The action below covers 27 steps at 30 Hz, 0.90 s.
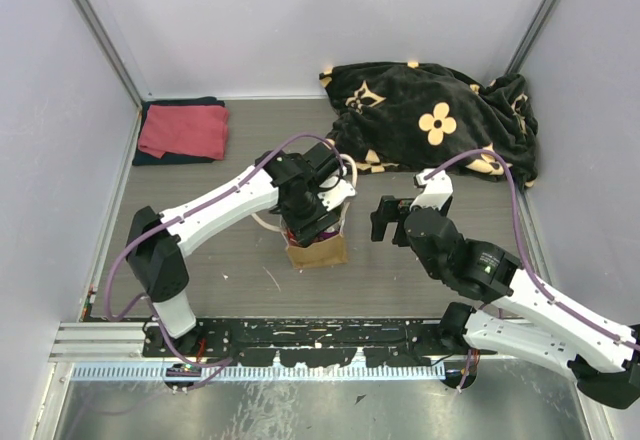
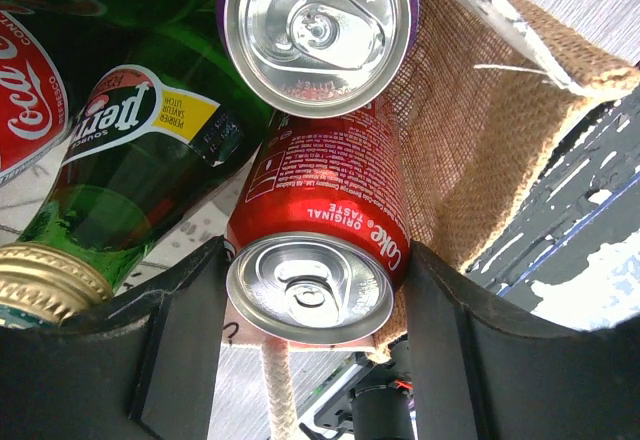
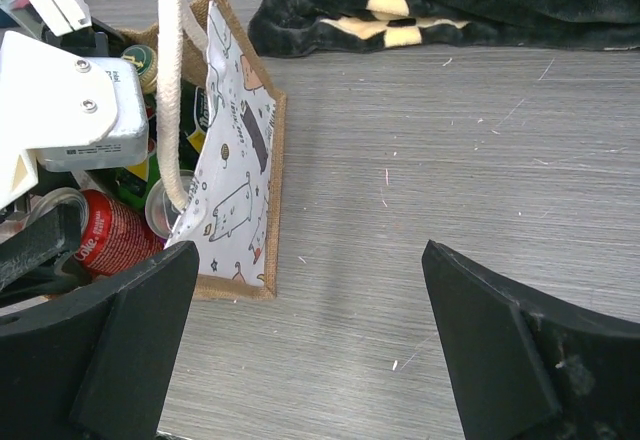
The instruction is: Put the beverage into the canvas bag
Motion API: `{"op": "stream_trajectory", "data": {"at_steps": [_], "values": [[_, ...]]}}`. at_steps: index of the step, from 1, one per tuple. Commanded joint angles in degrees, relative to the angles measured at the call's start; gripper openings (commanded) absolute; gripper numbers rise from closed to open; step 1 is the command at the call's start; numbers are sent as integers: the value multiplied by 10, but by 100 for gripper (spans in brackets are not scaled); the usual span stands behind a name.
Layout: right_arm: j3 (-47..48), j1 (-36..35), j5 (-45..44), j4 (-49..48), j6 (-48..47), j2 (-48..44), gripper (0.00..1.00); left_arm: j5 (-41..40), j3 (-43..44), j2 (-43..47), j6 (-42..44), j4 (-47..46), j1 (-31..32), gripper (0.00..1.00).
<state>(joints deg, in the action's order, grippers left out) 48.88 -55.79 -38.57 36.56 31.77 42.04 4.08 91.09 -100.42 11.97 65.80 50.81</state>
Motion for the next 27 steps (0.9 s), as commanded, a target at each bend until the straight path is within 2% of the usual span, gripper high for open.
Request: {"op": "stream_trajectory", "data": {"at_steps": [1,11,19,20,23,25,27], "values": [[4,-2,-21,-4,11,-11,100,19,11,-6,-16,10,0,0],[4,-2,-28,7,13,-21,100,0,-48,-21,-30,-26,3,0],[2,-2,-31,12,15,-25,100,-3,-50,-35,-41,-36,8,0],[3,-2,-31,12,16,-25,100,-3,-49,-37,-42,-35,9,5],[4,-2,-29,12,17,-24,100,-3,-42,-34,-41,-27,11,45],[5,-2,-29,11,16,-23,100,-4,-37,-30,-41,-23,14,67],[6,-2,-27,11,16,-21,100,-2,-32,-25,-41,-17,16,75]]}}
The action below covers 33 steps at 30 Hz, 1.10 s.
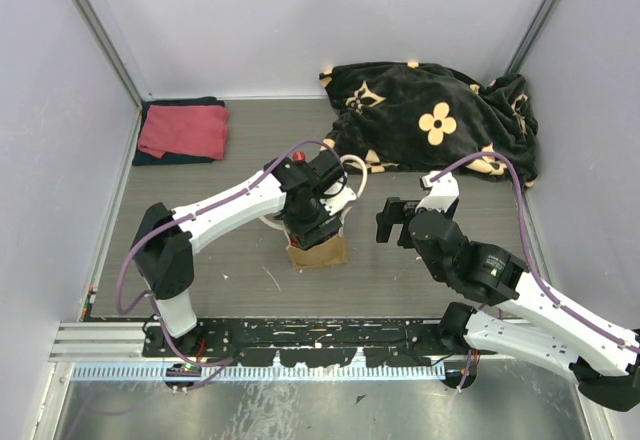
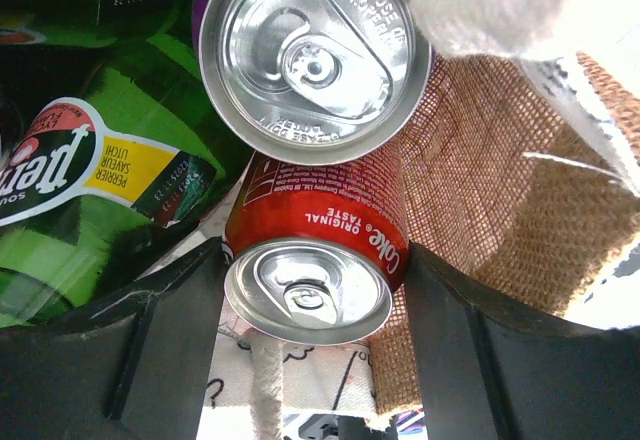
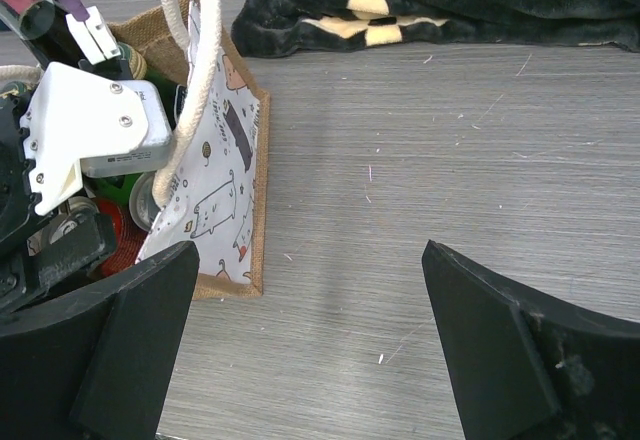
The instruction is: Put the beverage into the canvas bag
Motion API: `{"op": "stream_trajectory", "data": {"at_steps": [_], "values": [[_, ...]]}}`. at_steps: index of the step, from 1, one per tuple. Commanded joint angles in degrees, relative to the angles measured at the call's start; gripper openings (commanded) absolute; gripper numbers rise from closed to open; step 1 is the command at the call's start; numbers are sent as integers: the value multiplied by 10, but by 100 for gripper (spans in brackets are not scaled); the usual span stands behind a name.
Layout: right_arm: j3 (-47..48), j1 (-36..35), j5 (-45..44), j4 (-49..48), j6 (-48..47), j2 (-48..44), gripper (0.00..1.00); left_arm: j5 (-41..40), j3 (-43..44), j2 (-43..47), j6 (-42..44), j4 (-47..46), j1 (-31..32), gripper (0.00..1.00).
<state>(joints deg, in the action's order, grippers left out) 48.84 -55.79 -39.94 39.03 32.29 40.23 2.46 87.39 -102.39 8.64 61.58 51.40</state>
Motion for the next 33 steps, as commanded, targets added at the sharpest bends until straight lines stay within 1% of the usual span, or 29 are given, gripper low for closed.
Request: {"op": "stream_trajectory", "data": {"at_steps": [1,3,10,13,25,33], "values": [[6,-2,-13,-14,11,-2,100,15,8,-4,-7,29,12,77],[6,-2,-12,-14,11,-1,100,19,13,-1,-8,33,13,80],[5,-3,-9,-16,11,2,100,31,25,15,-7,47,18,96],[5,-2,-8,-17,11,5,100,38,26,20,-7,49,20,100],[11,-2,-7,-25,7,20,100,59,58,37,-8,61,22,98],[9,-2,0,-33,11,29,100,70,59,57,-11,67,23,98]]}}
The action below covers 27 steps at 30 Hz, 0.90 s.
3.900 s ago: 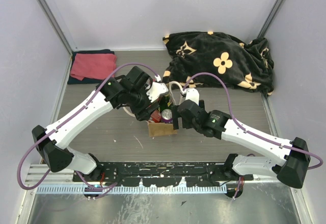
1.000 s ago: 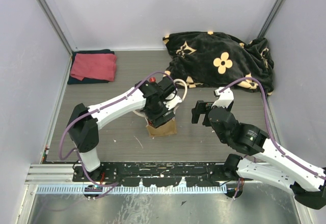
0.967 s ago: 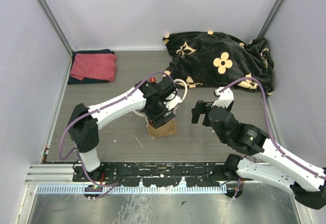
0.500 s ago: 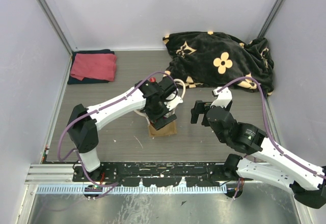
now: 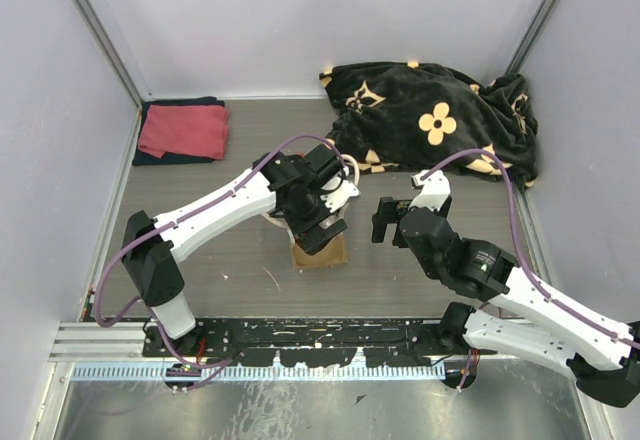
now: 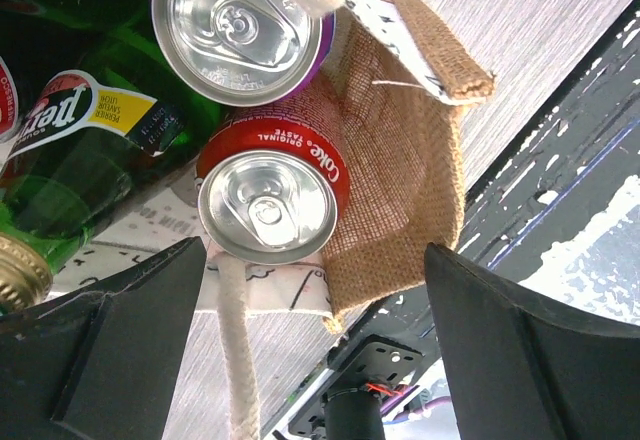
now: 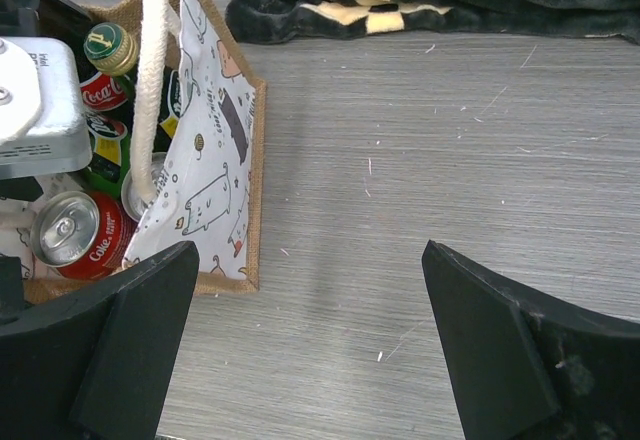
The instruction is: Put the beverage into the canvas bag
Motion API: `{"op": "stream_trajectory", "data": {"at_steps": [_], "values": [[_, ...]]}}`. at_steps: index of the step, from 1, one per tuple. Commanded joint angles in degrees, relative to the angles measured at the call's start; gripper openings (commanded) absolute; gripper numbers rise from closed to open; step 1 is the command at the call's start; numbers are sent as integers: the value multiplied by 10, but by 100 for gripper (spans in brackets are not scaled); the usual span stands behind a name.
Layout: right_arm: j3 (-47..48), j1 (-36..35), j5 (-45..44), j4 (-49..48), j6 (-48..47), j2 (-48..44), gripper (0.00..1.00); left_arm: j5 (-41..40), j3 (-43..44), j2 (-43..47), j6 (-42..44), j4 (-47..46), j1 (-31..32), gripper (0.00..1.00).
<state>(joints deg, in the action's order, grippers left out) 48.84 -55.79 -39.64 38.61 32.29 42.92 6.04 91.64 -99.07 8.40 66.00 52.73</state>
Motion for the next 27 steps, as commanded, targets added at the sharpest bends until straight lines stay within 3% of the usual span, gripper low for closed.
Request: {"op": "stream_trajectory", "data": {"at_steps": [1,8,11,13,23,25,27], "values": [[10,-2,-3,-29,11,3,100,35,18,26,-8,24,9,98],[16,-2,-2,-30,7,11,100,39,34,56,-15,13,9,99],[19,-2,-2,-30,6,13,100,33,28,65,-18,3,10,94],[20,-2,-1,-31,7,14,100,29,22,68,-20,-1,8,89],[12,-3,-3,-28,12,12,100,33,4,81,-29,-32,4,36],[11,-3,-3,-28,13,12,100,34,6,89,-34,-37,-4,36],[14,-2,0,-28,11,14,100,41,14,100,-42,-44,-20,42]]}}
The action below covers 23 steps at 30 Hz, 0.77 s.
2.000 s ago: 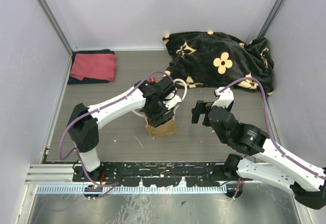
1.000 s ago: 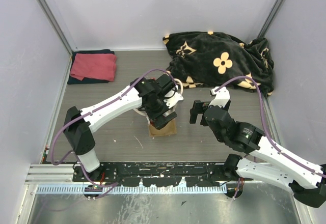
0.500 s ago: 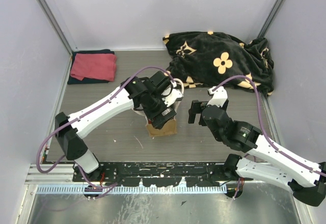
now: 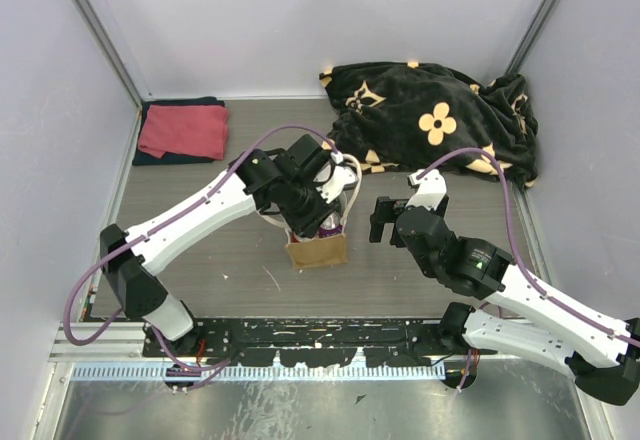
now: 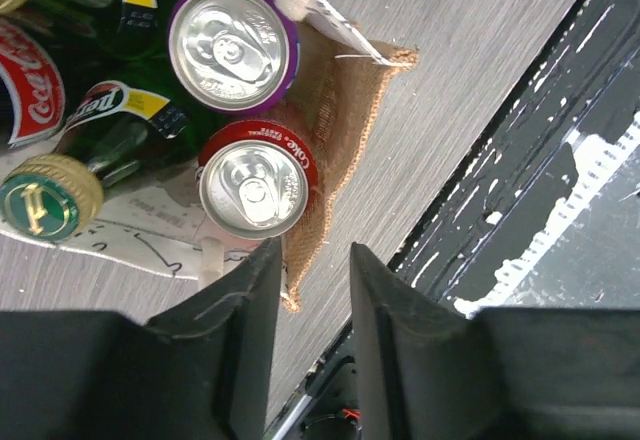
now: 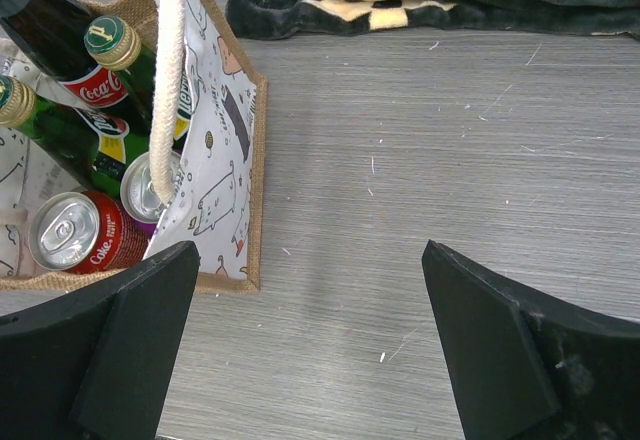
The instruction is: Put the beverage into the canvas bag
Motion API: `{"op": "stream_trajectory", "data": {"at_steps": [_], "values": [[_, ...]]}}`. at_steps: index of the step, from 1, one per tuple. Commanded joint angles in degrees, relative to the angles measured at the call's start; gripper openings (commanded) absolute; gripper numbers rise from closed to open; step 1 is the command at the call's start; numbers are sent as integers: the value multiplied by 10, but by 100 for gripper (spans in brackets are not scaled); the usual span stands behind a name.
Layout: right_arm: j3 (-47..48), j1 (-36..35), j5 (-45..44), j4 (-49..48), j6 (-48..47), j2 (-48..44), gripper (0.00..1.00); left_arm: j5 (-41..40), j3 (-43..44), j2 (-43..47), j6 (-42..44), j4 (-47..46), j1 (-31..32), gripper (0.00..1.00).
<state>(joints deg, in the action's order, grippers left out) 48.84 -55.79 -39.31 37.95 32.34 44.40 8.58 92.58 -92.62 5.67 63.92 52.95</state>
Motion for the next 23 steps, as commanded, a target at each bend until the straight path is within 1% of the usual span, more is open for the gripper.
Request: {"op": "stream_trajectory", "data": {"at_steps": [1,2,3,6,7,9,13,17,23], "values": [[18,-2,-3,-20,10,1,100,23,10,42,-21,-28,-35,47],[23,-3,-2,-18,7,4,100,31,16,50,-29,-32,-50,53],[29,-3,0,-16,2,7,100,40,20,60,-39,-37,-67,63],[46,-2,4,-11,-10,13,100,53,13,103,-59,-63,-115,97],[52,-2,3,-9,-13,15,100,47,2,122,-60,-75,-124,99],[62,-1,2,-3,-15,18,100,27,-18,158,-56,-84,-129,98],[69,-1,6,0,-8,24,100,-24,-56,224,-64,-78,-129,98],[81,-2,28,0,-5,53,100,-51,-104,288,-67,-83,-135,98],[112,-2,40,-14,-18,95,100,-74,-140,328,-58,-72,-145,98]]}}
